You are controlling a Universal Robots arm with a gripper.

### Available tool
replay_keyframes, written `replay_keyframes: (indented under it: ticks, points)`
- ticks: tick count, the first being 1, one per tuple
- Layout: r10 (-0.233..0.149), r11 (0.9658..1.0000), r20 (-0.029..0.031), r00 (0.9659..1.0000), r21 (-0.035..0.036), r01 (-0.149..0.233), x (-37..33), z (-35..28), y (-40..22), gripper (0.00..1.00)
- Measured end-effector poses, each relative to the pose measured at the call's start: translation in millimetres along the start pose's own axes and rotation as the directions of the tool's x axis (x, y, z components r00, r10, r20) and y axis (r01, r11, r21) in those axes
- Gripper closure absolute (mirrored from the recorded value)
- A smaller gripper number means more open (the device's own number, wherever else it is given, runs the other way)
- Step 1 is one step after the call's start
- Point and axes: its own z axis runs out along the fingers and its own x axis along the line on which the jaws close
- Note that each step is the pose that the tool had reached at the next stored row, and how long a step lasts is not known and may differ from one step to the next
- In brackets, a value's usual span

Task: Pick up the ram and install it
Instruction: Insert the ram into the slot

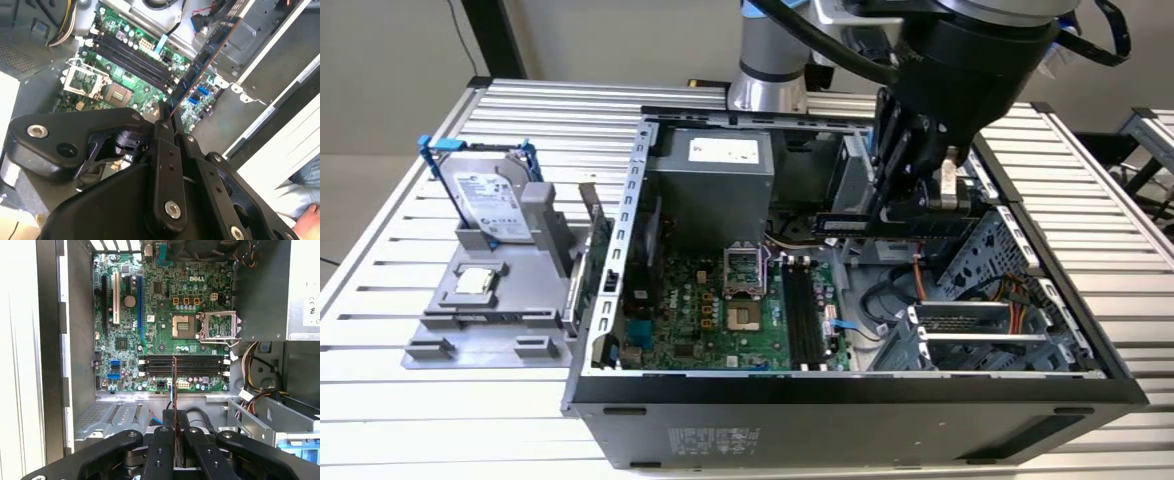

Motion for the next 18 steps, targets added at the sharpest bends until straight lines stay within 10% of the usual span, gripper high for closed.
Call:
replay_keyframes:
  ticks: [5,18]
  points:
    - [0.000,1.0000,-0.0001,1.0000,0.0000,0.000,-5.5,0.1,0.0,1.00]
    - [0.000,1.0000,0.0001,1.0000,0.0002,0.000,-61.0,1.6,1.5,1.00]
